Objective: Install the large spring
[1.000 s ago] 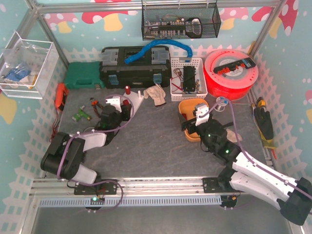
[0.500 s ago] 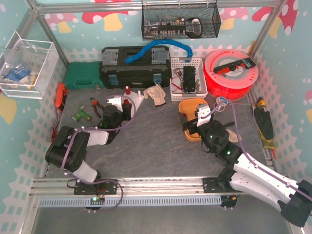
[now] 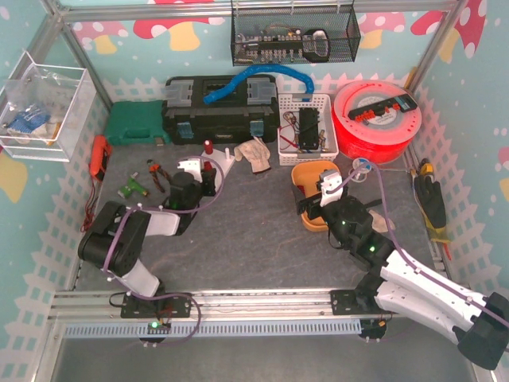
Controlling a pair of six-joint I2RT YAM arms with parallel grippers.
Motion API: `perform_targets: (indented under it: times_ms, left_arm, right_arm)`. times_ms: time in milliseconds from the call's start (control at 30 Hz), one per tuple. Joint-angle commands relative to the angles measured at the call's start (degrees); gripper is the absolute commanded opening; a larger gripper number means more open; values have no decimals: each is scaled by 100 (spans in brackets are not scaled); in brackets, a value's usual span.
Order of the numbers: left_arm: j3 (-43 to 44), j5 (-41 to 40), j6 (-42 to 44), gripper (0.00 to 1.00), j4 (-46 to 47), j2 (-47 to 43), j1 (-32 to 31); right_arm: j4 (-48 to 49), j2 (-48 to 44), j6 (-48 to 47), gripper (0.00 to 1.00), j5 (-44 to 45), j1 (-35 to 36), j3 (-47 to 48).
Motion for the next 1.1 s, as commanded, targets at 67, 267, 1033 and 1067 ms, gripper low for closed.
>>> perform_targets:
  times_ms: [67,267,1033,1067]
  left_arm:
    - [259,-303,91,0,-187,98,-203]
    - [210,-602,128,1,-195,107,-412]
    - [86,-287,-349,1,-120,-391,-217]
    - [72,-249,-386,1,-120,-453,-189]
  right_arm:
    - [182,-11,-84,99,-15,-47,-49]
    - [177,-56,-83,99,-29,-59,-67]
    - [176,-261,-66,99,-126,-76,-128]
    - [181,-253,-59,99,-131,-76,-125]
